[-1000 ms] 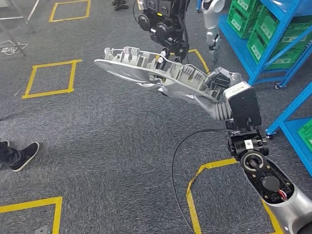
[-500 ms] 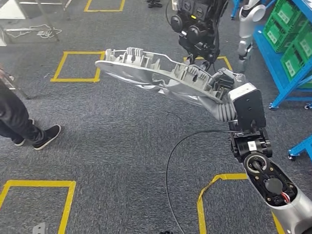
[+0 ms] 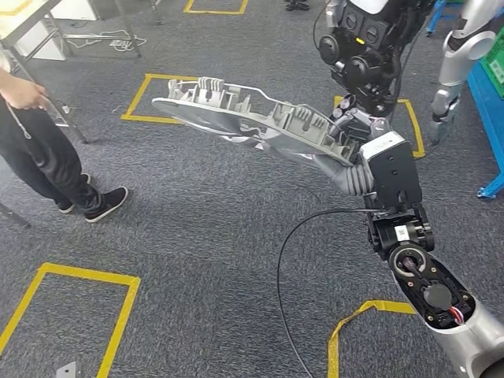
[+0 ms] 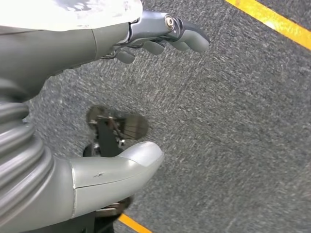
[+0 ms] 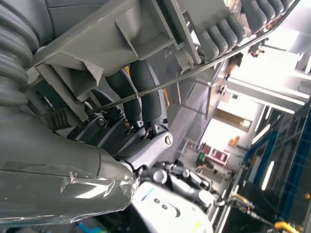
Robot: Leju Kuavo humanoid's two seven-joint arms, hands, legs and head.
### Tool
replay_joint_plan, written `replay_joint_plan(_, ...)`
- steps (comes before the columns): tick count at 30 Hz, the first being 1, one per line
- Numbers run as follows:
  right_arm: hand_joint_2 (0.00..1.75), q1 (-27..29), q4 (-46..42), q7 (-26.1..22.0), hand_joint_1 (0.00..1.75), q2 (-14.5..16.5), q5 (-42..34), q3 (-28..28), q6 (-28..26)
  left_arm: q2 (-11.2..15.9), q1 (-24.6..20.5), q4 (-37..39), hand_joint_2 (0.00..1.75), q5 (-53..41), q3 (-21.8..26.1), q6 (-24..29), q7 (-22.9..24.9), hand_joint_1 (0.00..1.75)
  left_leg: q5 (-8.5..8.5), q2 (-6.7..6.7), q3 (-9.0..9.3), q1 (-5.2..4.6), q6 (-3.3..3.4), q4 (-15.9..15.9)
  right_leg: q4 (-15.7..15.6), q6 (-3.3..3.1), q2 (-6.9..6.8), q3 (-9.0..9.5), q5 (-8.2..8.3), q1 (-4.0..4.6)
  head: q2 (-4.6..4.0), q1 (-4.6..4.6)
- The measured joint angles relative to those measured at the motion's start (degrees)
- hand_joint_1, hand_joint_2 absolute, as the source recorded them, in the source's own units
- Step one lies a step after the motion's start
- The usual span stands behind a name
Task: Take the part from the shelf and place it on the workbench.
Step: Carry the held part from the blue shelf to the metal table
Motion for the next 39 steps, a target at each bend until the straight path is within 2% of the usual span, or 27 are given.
replay_joint_plan(1,1.75,0.02,0.00,0.00,1.75,0.01,0.00,0.01,0.07,-0.03,-0.01,0.00,1.75,0.04,0.03,-0.10,-0.11,0.00,-0.47,0.23,-1.34,0.05,-0.03,2.36,0.00,-0.08,-0.68,0.04,-0.09,0.08,0.00,-0.03)
replay_joint_plan(2,1.75,0.04,0.00,0.00,1.75,0.01,0.00,0.02,0.15,-0.04,0.02,0.00,1.75,0.09,0.06,-0.20,-0.21,0.00,0.12,0.35,-1.59,0.07,0.04,2.54,0.00,-0.13,-1.33,0.11,-0.20,0.15,0.00,-0.05)
replay_joint_plan(3,1.75,0.06,0.00,0.00,1.75,0.02,0.00,0.02,0.21,-0.02,0.05,0.00,1.75,0.12,0.09,-0.27,-0.29,0.00,1.62,0.54,-0.66,0.04,0.21,0.48,0.00,-0.13,-1.93,0.26,-0.33,0.21,0.00,-0.08)
replay_joint_plan(4,1.75,0.07,0.00,-0.01,1.75,0.02,0.00,0.02,0.25,0.03,0.05,0.00,1.75,0.12,0.13,-0.28,-0.40,0.00,3.71,1.12,1.31,-0.06,0.48,-3.42,-0.01,-0.07,-2.50,0.48,-0.49,0.25,0.00,-0.09)
replay_joint_plan(6,1.75,0.09,0.00,-0.10,1.75,0.04,0.00,-0.01,0.28,0.16,-0.12,0.00,1.75,0.15,0.25,-0.22,-0.77,0.00,6.37,3.24,5.21,-0.74,1.16,-11.02,-0.04,0.23,-3.55,0.91,-0.86,0.47,0.00,-0.12)
replay_joint_plan(8,1.75,0.11,0.00,-0.30,1.75,0.10,0.08,-0.03,0.35,0.25,-0.32,0.00,1.75,0.27,0.39,0.08,-1.25,0.00,6.67,4.10,6.53,-1.42,1.74,-13.88,-0.22,0.66,-4.56,1.21,-1.11,0.69,0.00,-0.08)
replay_joint_plan(10,1.75,0.11,-0.01,-0.51,1.75,0.19,0.21,-0.04,0.45,0.32,-0.25,0.00,1.75,0.50,0.54,0.61,-1.73,0.00,6.82,2.88,6.76,-1.37,2.29,-14.45,-0.45,1.18,-5.30,1.60,-1.43,0.68,0.00,0.01)
replay_joint_plan(12,1.75,0.10,-0.01,-0.66,1.75,0.28,0.32,-0.05,0.61,0.33,-0.10,0.00,1.75,0.72,0.70,1.22,-2.36,0.00,7.01,1.76,7.44,-1.05,3.02,-15.23,1.46,1.55,-3.47,1.09,-2.94,0.51,-0.01,0.20)
replay_joint_plan(14,1.75,0.11,0.00,-0.76,1.75,0.33,0.39,-0.07,0.76,0.22,-0.17,0.00,1.75,0.76,0.85,2.12,-3.16,0.00,7.05,0.69,7.89,-0.92,3.59,-15.57,8.13,1.65,-0.41,-2.11,-6.14,0.38,-0.01,0.72)
replay_joint_plan(15,1.75,0.13,0.00,-0.79,1.75,0.33,0.42,-0.07,0.83,0.15,-0.24,0.00,1.75,0.74,0.90,2.77,-3.60,0.00,7.02,0.07,7.94,-0.94,3.71,-15.56,12.19,1.69,0.36,-4.33,-7.61,0.37,0.00,0.97)
replay_joint_plan(16,1.75,0.17,0.00,-0.80,1.75,0.34,0.42,-0.07,0.90,0.05,-0.26,0.00,1.75,0.71,0.92,3.47,-3.99,0.00,6.98,-0.63,7.98,-0.97,3.74,-15.53,15.12,1.75,0.67,-6.12,-8.24,0.37,0.00,1.18)
replay_joint_plan(17,1.75,0.21,0.00,-0.80,1.75,0.34,0.42,-0.04,0.97,-0.07,-0.25,0.00,1.75,0.69,0.92,4.16,-4.33,0.00,6.95,-1.38,8.01,-0.99,3.74,-15.48,16.02,1.80,0.76,-6.99,-7.74,0.35,0.00,1.31)
replay_joint_plan(18,1.75,0.24,0.00,-0.78,1.75,0.34,0.42,-0.04,1.04,-0.19,-0.23,0.00,1.75,0.69,0.93,4.69,-4.61,0.00,6.89,-2.15,8.06,-0.97,3.69,-15.38,14.67,1.82,0.84,-6.79,-6.16,0.32,0.00,1.40)
replay_joint_plan(19,1.75,0.24,0.00,-0.76,1.75,0.34,0.41,-0.04,1.08,-0.30,-0.21,0.00,1.75,0.68,0.93,5.03,-4.83,0.00,6.78,-2.94,8.11,-0.91,3.58,-15.19,11.26,1.82,1.21,-5.53,-3.76,0.24,0.00,1.54)
replay_joint_plan(21,1.75,0.16,0.02,-0.77,1.75,0.36,0.27,-0.04,1.16,-0.47,-0.25,0.00,1.75,0.63,0.93,5.29,-5.10,0.00,6.44,-4.41,7.89,-0.82,3.19,-14.53,3.65,1.82,3.45,-2.32,-0.25,-0.14,0.00,1.74)
replay_joint_plan(23,1.75,0.01,0.05,-0.80,1.75,0.37,-0.03,-0.03,1.23,-0.56,-0.24,0.00,1.75,0.52,0.93,5.38,-5.17,0.00,6.40,-5.64,7.32,-0.69,2.67,-14.09,0.37,1.69,4.93,-0.84,0.43,-0.27,0.00,1.65)
replay_joint_plan(25,1.75,-0.19,0.09,-0.79,1.75,0.39,-0.29,-0.01,1.27,-0.53,-0.02,0.00,1.75,0.42,0.93,5.41,-5.09,0.00,6.61,-6.55,6.96,-0.53,2.08,-14.17,0.00,1.25,4.01,-0.63,0.53,-0.11,0.00,1.53)
replay_joint_plan(26,1.75,-0.30,0.11,-0.77,1.75,0.41,-0.43,0.01,1.27,-0.55,0.10,0.00,1.75,0.38,0.93,5.35,-5.01,0.00,6.40,-5.87,6.79,-0.58,1.74,-13.90,-0.25,0.97,3.36,-0.43,0.63,-0.11,0.00,1.42)
replay_joint_plan(27,1.75,-0.43,0.13,-0.75,1.75,0.42,-0.57,0.01,1.24,-0.56,0.10,0.00,1.75,0.36,0.94,5.26,-4.92,0.00,5.69,-4.55,6.27,-0.62,1.38,-12.80,-0.53,0.66,2.68,-0.22,0.70,-0.17,0.00,1.14)
replay_joint_plan(29,1.75,-0.74,0.13,-0.75,1.75,0.43,-0.81,-0.01,1.12,-0.65,-0.11,0.00,1.75,0.30,0.95,5.03,-4.66,0.00,2.75,-1.14,3.48,-0.54,0.66,-7.05,-0.83,0.25,1.23,0.07,0.74,-0.18,0.00,0.45)
replay_joint_plan(31,1.75,-0.94,0.13,-0.69,1.75,0.43,-0.88,-0.01,1.00,-0.77,-0.25,0.00,1.75,0.21,0.95,4.93,-4.34,0.00,-0.02,0.10,-0.41,-0.16,0.16,0.46,-0.84,0.06,-0.25,0.14,0.59,-0.12,0.00,0.10)
replay_joint_plan(32,1.75,-0.95,0.13,-0.62,1.75,0.43,-0.89,-0.01,0.94,-0.84,-0.22,0.00,1.75,0.16,0.95,4.92,-4.19,0.00,-0.19,0.28,-1.43,0.00,0.01,2.24,-0.84,0.04,-0.96,0.20,0.48,-0.13,0.00,0.04)
replay_joint_plan(33,1.75,-0.95,0.13,-0.54,1.75,0.43,-0.89,-0.01,0.89,-0.88,-0.17,0.00,1.75,0.12,0.94,4.91,-4.05,0.00,0.71,0.47,-1.31,0.14,-0.08,1.73,-0.84,0.09,-1.63,0.29,0.37,-0.16,0.00,0.00)
replay_joint_plan(34,1.75,-0.95,0.13,-0.44,1.75,0.43,-0.90,-0.01,0.85,-0.89,-0.13,0.00,1.75,0.10,0.94,4.90,-3.95,0.00,2.50,0.88,0.08,0.23,-0.07,-1.18,-0.84,0.19,-2.25,0.46,0.23,-0.18,0.00,-0.04)
replay_joint_plan(36,1.75,-0.95,0.13,-0.29,1.75,0.43,-0.90,-0.02,0.78,-0.84,-0.21,0.00,1.75,0.09,0.94,4.89,-3.84,0.00,5.99,2.85,4.42,-0.02,0.28,-9.60,-0.85,0.61,-3.36,0.91,-0.12,-0.08,0.00,-0.15)
replay_joint_plan(37,1.75,-0.97,0.12,-0.24,1.75,0.43,-0.90,-0.02,0.73,-0.83,-0.31,0.00,1.75,0.08,0.94,4.86,-3.80,0.00,6.86,3.59,5.94,-0.27,0.65,-12.58,-0.88,0.88,-3.81,1.10,-0.28,0.02,0.00,-0.15)
replay_joint_plan(39,1.75,-1.02,0.11,-0.19,1.75,0.43,-0.90,-0.03,0.62,-0.80,-0.40,0.00,1.75,0.08,0.94,4.81,-3.70,0.00,6.79,3.71,6.72,-0.82,1.41,-14.37,-1.07,1.48,-4.68,1.45,-0.52,0.24,0.00,-0.08)
